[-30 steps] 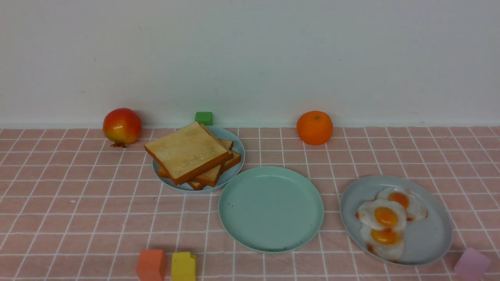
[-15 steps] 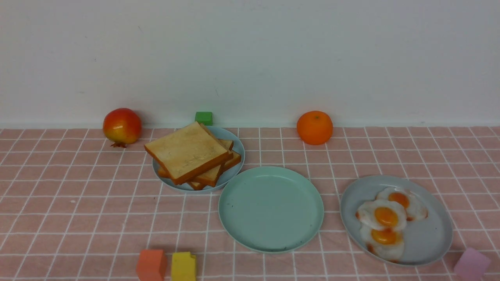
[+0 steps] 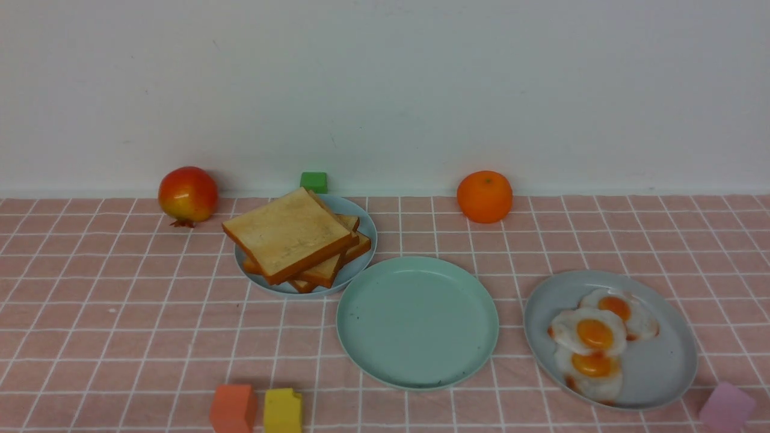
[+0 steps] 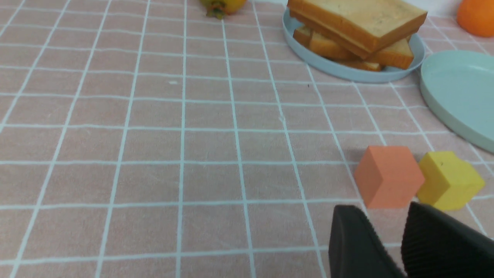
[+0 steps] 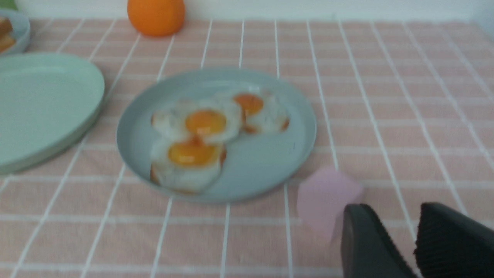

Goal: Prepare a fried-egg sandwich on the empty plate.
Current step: Use the left arm to grab a slice of bread

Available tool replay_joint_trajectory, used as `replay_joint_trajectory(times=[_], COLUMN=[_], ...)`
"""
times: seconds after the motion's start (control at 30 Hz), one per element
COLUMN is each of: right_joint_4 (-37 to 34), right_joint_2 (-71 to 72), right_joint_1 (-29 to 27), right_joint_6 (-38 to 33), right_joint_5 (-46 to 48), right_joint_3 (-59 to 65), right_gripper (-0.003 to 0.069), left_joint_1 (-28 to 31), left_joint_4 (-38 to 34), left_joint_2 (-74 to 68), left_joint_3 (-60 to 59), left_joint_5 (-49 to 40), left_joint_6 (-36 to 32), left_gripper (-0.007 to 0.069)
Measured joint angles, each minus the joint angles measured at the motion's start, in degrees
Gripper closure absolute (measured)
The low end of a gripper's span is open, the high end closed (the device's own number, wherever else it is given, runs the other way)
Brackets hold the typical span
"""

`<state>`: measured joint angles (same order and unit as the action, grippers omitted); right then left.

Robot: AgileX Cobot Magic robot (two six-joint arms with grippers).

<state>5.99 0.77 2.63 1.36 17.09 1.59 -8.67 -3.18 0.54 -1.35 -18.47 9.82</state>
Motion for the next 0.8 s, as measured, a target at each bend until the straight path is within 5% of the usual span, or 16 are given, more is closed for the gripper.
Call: replay_joint_trajectory(times=[0.23,0.53,0.67,0.8], right_joint_4=[0.44,0.5,0.54,0.61], right_joint_2=[0.0,0.0,0.0,0.0], right_joint_1=[0.0,0.0,0.0,0.0], right_joint_6=[0.0,0.23,3.93,13.49], right_joint_5=[-13.48,-18.11,-25.87,-43.14], right_joint_3=[0.0,0.0,0.0,0.0], right_gripper=[0.0419,0.0419,0.0419,0.0419], left_joint_1=[0.0,0.0,0.0,0.0], left_joint_4=[-3.27,-4.44,-4.92,-10.4], left_joint_2=[0.0,0.0,0.0,0.0], left_joint_3=[-0.34,-0.34,-0.38,-0.38], left_joint_5=[10.71,12.55,15.03,26.86], left_joint_6=[0.0,0.0,0.16,6.19], left_gripper=[0.0384,0.0384,0.0384,0.0384])
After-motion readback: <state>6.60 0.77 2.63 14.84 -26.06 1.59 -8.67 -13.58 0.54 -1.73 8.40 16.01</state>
